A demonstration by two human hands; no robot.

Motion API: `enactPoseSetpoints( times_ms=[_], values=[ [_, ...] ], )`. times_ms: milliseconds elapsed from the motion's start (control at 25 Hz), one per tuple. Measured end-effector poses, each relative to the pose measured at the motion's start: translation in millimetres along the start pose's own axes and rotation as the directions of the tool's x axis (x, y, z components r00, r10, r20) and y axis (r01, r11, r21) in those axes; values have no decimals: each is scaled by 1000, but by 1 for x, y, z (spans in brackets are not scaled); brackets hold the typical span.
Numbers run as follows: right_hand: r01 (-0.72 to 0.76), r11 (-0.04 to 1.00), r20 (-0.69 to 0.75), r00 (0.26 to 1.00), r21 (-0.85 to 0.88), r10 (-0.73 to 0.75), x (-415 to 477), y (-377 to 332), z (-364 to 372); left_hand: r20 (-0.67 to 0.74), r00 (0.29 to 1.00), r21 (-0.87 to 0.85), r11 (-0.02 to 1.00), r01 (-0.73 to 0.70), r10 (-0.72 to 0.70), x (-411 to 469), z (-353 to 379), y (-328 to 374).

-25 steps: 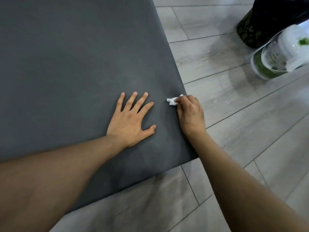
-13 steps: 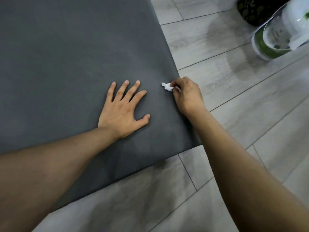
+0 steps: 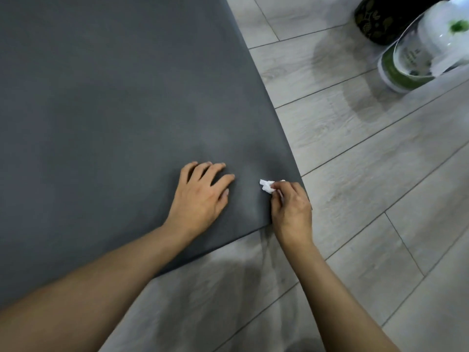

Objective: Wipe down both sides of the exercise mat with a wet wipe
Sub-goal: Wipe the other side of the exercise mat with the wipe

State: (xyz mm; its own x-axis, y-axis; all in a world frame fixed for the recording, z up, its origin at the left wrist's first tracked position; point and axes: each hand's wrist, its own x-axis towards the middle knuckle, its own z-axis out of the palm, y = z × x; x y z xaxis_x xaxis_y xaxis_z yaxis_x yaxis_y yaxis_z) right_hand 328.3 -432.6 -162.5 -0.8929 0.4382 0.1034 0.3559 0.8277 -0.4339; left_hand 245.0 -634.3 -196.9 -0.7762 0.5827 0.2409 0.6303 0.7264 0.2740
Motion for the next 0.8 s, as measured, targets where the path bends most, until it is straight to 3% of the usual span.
enactPoseSetpoints(
  times_ms=[160,320,400,480,560,640,720,800],
  values=[
    [47,998,3,999,-40,-46,82,-38,30,53,987,27,988,153,-154,-34,-15,-41],
    [-90,995,-55,994,48,93,133,-80,63,70,982,18,984,177,-178,-31,-16,-41],
    [108,991,34,993,76,-111,116,-114,78,72,981,15,983,181,-181,-33,-16,-40],
    [379,920,178,903,99,-391,88,-129,85,60,983,-4,985,174,-174,-34,-16,-44],
    [454,888,207,864,71,-458,108,-108,74,46,985,-14,986,166,-166,-34,-16,-43],
    [273,960,128,956,-63,-263,143,-79,57,41,984,-17,984,176,-175,-33,-14,-42],
    [42,996,44,998,-85,-38,157,-61,49,39,981,-5,982,190,-190,-33,-14,-42],
    [22,999,64,998,-43,-20,131,-86,55,51,982,-4,983,184,-183,-32,-14,-43]
  ],
)
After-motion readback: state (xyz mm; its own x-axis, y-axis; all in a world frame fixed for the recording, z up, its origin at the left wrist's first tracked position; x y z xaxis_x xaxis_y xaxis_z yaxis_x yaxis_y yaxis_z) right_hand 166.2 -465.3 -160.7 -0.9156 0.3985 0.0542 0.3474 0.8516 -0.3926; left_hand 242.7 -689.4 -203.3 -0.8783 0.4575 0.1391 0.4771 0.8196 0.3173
